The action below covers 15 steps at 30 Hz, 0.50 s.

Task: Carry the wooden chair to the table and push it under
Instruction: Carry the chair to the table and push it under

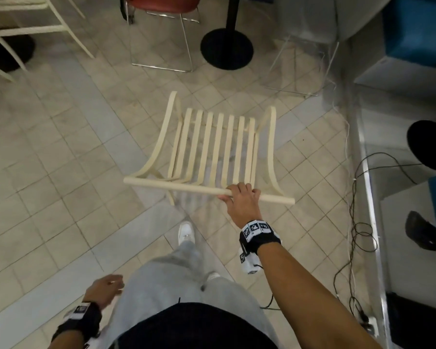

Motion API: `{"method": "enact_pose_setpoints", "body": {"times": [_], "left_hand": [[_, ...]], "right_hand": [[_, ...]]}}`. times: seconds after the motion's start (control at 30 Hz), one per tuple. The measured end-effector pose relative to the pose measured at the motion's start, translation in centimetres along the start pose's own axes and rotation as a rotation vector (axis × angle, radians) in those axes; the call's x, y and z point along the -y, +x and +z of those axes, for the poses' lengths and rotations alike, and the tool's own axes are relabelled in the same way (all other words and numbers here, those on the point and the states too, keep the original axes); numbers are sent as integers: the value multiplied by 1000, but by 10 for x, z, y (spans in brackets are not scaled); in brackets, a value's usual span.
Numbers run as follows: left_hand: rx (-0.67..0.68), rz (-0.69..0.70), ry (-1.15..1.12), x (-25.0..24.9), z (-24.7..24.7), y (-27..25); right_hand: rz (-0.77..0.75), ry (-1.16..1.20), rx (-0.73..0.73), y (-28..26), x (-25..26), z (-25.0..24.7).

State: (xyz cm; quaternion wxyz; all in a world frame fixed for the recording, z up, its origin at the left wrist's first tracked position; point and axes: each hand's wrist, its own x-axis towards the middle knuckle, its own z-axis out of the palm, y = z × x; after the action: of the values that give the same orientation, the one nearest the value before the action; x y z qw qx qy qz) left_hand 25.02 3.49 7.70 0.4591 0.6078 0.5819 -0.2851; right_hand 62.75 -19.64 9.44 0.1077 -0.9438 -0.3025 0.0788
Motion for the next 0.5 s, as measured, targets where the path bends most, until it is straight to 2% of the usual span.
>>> {"method": "enact_pose_setpoints", "body": {"times": [0.1,0.23,0.33,0.5], "left_hand": [[-38,49,-13,-65,-35,21],[-23,95,57,-117,-59,42],[3,73,-36,-144,-65,55],[35,6,-42,-170,-54,66]], "right_hand": [[5,9,-16,36,-7,-4],[20,33,-16,77,-12,-12],[30,21,-14,109,-15,-16],[26,-37,-42,154,-28,-19]]}}
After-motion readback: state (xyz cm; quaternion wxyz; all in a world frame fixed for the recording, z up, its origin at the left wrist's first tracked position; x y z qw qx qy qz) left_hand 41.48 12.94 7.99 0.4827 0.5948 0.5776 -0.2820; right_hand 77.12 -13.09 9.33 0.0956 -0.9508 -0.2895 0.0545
